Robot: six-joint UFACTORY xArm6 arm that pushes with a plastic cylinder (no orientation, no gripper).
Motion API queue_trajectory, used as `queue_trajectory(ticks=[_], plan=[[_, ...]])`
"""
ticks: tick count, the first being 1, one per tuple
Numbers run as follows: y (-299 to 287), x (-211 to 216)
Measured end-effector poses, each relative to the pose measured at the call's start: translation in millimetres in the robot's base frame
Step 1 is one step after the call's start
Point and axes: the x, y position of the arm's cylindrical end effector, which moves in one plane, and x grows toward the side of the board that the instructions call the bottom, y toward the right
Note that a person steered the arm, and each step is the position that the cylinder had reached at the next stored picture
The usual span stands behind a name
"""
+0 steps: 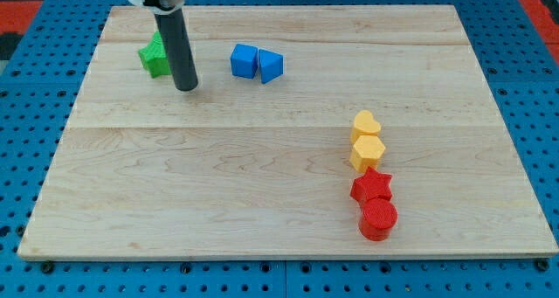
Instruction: Point at top left
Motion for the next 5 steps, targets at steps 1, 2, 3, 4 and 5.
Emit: queue_trajectory(ticks=[1,2,3,4,5], plan=[[-7,-16],[-58,-19],[-99,-26],[-121,-41],[-116,-91]])
